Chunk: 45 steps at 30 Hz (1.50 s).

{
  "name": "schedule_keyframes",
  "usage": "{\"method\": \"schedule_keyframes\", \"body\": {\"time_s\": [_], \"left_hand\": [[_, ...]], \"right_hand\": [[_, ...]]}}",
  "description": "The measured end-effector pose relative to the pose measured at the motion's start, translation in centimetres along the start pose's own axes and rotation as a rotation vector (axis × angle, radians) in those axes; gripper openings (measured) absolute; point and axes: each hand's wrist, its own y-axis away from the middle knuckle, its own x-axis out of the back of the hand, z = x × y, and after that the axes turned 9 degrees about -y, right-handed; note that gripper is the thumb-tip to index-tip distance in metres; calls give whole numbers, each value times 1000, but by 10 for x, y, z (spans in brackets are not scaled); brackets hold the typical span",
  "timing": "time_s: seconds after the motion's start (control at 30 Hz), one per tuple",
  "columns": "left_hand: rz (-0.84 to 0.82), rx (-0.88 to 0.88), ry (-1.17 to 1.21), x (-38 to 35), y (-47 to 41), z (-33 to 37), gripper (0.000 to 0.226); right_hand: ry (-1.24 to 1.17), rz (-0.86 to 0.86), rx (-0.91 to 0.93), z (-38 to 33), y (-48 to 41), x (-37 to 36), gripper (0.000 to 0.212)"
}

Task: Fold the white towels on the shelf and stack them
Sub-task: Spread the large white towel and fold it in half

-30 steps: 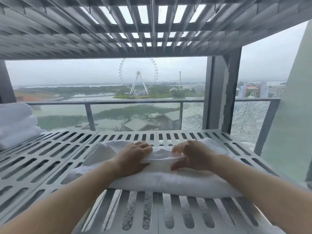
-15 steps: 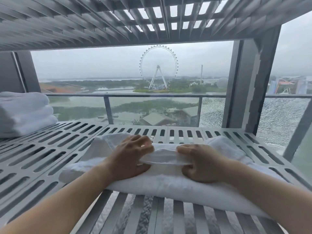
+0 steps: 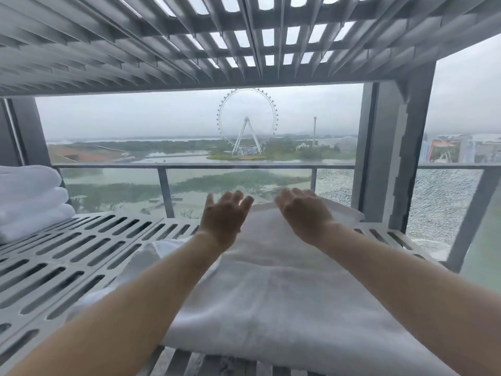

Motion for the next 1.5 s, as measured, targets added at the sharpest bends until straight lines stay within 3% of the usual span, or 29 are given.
{"method": "schedule_keyframes", "body": {"time_s": [0.1, 0.17, 0.3, 0.43, 0.63, 0.87, 1.03, 1.23, 1.37, 1.5], "left_hand": [[202, -128, -4, -12, 12, 18, 48], [166, -242, 66, -20, 21, 25, 23], [-53, -261, 313, -29, 27, 26, 29], [-41, -307, 379, -30, 33, 25, 31], [-47, -295, 424, -24, 43, 24, 30], [-66, -261, 325, -8, 64, 34, 29], [-66, -252, 257, 5, 81, 39, 30], [-68, -233, 423, 7, 87, 12, 31], [-49, -198, 505, 0, 87, -11, 32], [-142, -114, 728, 1, 83, -33, 36]], "right_hand": [[-172, 58, 82, -14, 26, -24, 33], [-340, -41, 65, -19, 37, -30, 30], [-525, -244, -37, -15, 36, -39, 36], [-611, -441, -119, -8, 35, -46, 47], [-599, -546, -153, -3, 36, -52, 54], [-599, -627, -46, -3, 52, -44, 59], [-635, -609, 21, -9, 61, -37, 58], [-710, -377, 53, -23, 62, -21, 40], [-690, -286, 53, -34, 48, -14, 39], [-751, -135, 35, -54, 25, -3, 32]]}}
